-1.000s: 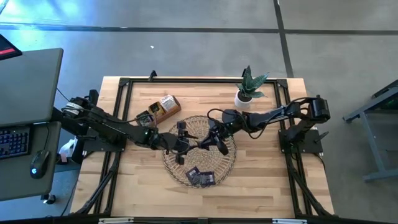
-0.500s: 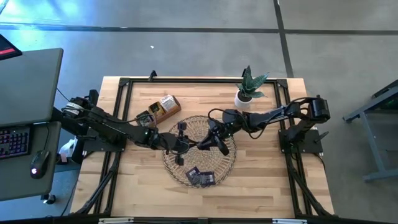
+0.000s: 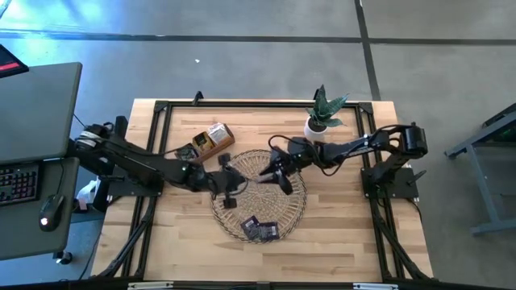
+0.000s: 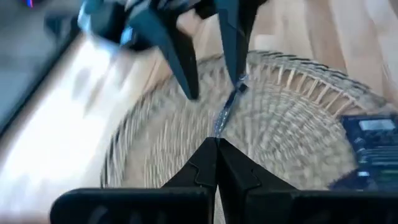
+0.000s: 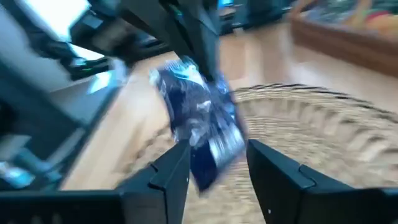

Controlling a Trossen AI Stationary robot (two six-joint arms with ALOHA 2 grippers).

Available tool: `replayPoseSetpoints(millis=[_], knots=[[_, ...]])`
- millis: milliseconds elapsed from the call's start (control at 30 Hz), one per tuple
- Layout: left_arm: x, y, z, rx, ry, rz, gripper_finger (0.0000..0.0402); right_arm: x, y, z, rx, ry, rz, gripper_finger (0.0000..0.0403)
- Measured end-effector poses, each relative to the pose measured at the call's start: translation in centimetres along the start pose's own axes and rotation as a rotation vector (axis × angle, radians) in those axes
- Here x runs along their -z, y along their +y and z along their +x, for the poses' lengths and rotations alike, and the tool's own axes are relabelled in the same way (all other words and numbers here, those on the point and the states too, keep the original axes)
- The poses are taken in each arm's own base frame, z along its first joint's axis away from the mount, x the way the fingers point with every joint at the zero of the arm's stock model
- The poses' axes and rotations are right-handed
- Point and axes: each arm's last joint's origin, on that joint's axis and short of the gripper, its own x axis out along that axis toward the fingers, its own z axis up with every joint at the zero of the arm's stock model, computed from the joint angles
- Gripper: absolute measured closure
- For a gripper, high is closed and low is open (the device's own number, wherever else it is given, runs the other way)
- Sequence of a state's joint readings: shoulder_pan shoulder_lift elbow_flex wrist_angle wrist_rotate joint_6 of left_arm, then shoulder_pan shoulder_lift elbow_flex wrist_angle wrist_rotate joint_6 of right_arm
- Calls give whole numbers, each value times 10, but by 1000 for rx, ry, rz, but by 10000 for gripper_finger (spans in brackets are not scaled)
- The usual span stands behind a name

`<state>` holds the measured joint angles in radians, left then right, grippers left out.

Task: Pick & Place Tea
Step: Put the top right black tea bag into the left compartment of the wooden organizer

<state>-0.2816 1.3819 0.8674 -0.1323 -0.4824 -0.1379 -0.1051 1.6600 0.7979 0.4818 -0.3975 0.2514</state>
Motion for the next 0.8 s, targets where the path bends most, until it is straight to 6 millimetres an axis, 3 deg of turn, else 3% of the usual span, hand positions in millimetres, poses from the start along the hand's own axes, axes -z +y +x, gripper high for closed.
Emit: replayPoseSetpoints(millis=[233,400,633,800], knots=[[-5,21,-34,-240,286,-331,401,8,-16,-4,292,66,-113,241],[9,53,-55,-558,510,-456,401,13,-16,-4,312,112,-119,250],[33,86,-54,-673,788,-565,401,13,-16,-4,296,113,-121,258],[53,95,-42,-618,880,-562,401,13,-16,-4,296,113,-120,256]])
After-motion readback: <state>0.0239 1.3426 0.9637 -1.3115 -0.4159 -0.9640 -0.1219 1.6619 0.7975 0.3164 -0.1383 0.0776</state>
